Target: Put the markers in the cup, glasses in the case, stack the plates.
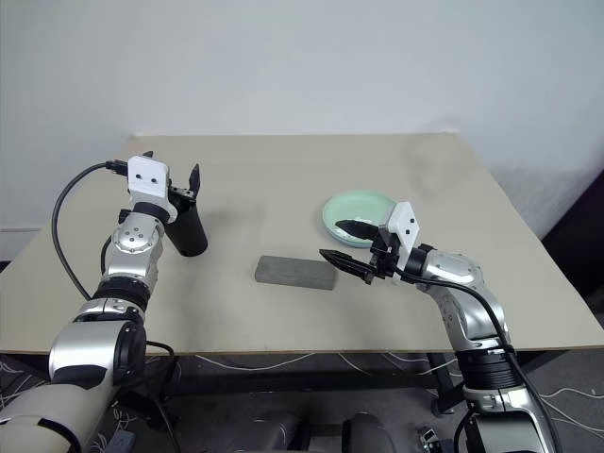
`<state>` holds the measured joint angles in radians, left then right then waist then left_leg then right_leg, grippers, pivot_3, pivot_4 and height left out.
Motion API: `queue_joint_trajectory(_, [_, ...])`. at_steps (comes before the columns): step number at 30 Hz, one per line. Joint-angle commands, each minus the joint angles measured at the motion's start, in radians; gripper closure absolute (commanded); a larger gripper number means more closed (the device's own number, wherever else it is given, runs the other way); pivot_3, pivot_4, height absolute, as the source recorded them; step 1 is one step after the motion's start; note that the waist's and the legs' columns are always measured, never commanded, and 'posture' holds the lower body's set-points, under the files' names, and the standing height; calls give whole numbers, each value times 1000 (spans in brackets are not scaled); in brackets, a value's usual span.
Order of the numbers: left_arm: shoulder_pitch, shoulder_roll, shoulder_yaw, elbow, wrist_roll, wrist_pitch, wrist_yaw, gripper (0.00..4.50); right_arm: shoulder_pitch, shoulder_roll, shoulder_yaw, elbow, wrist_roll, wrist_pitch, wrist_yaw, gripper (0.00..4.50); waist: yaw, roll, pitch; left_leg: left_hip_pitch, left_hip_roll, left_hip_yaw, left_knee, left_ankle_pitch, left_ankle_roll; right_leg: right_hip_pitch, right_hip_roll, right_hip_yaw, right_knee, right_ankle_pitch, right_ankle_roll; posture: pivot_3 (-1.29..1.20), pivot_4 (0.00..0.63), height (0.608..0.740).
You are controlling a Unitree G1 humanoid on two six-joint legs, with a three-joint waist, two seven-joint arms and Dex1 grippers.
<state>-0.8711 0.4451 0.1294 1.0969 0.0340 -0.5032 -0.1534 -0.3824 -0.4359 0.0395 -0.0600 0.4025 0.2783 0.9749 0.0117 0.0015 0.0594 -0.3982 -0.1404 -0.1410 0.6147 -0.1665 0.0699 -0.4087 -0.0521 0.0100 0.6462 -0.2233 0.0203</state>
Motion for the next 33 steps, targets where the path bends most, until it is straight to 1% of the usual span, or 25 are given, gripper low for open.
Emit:
queue_joint_trajectory(1, [1, 7, 51, -114, -97, 22, -90, 47, -19, -2, -17, -16, 21, -22, 11, 1068, 0, 0, 0, 0, 0, 0, 0, 0, 0, 0, 0, 0, 0, 0, 0, 0, 0, 738])
queue_joint_trajectory(4, [64, 22, 93, -286, -234, 138, -257, 47, -19, -11, -25, -2, 27, -26, 30, 1068, -2, 0, 0, 0, 0, 0, 0, 0, 0, 0, 0, 0, 0, 0, 0, 0, 0, 738])
queue_joint_trajectory(7, [183, 66, 113, -525, -368, 322, -417, 47, -25, -20, -26, 35, 19, -38, 51, 1068, -12, 0, 0, 0, 0, 1, -1, 0, 0, -1, 0, 1, 0, 0, 0, 0, 0, 738])
queue_joint_trajectory(11, [353, 126, 91, -820, -488, 559, -553, 47, -41, -31, -32, 101, 9, -60, 77, 1068, -13, 1, 0, 2, 0, 2, -1, 0, 0, 0, 1, 3, 0, 0, -1, 0, 0, 738])
queue_joint_trajectory(12, [400, 139, 72, -889, -493, 602, -574, 47, -45, -38, -32, 124, 1, -65, 81, 1068, -11, 1, 0, 2, 0, 2, -1, 0, 0, 0, 1, 3, 1, 0, -2, 0, 0, 738])
queue_joint_trajectory(14, [503, 171, 21, -1001, -457, 666, -600, 47, -53, -53, -20, 187, -46, -91, 69, 1068, -8, 2, 0, 3, 0, 1, -1, 0, 0, 2, 1, 4, 1, 1, -2, 0, 0, 738])
queue_joint_trajectory(16, [567, 174, -18, -1071, -410, 691, -581, 47, -59, -69, -21, 246, -81, -121, 59, 1068, -2, 3, 0, 3, 0, 2, -1, 0, 0, 2, 0, 5, 1, 0, -3, 0, 0, 738])
queue_joint_trajectory(19, [618, 136, -24, -1117, -404, 715, -540, 47, -53, -82, -37, 300, -96, -149, 49, 1068, 1, 3, 0, 3, 0, 2, -1, 0, 0, 2, 0, 5, 2, 0, -6, 0, 0, 738])
queue_joint_trajectory(21, [634, 99, -30, -1101, -373, 696, -499, 47, -28, -95, -54, 321, -111, -161, 22, 1068, 1, 3, 0, 2, 0, 2, -1, 0, 0, 1, 0, 5, 4, 0, -6, 0, 0, 738])
queue_joint_trajectory(24, [635, 63, -45, -1048, -303, 651, -447, 47, 4, -117, -82, 343, -120, -178, -8, 1068, 0, 3, 0, 3, 0, 2, -1, 0, 0, 0, -1, 5, 6, -1, -6, 0, 0, 738])
queue_joint_trajectory(27, [627, 49, -44, -950, -244, 578, -412, 47, 38, -127, -114, 362, -124, -193, -50, 1068, -1, 4, 0, 3, 0, 3, -1, 0, 0, 0, 0, 6, 8, -1, -6, 0, 0, 738])
queue_joint_trajectory(29, [627, 39, -41, -898, -224, 543, -399, 47, 62, -133, -134, 371, -127, -196, -72, 1068, -2, 4, 0, 3, 0, 4, -1, 0, 0, 0, 0, 8, 9, -1, -6, 0, 0, 738])
queue_joint_trajectory(33, [640, 23, -48, -852, -207, 491, -404, 47, 91, -157, -162, 372, -123, -185, -90, 1068, 0, 4, 0, 2, 0, 5, 0, 0, 0, 0, -1, 8, 9, -1, -6, 0, 0, 738])
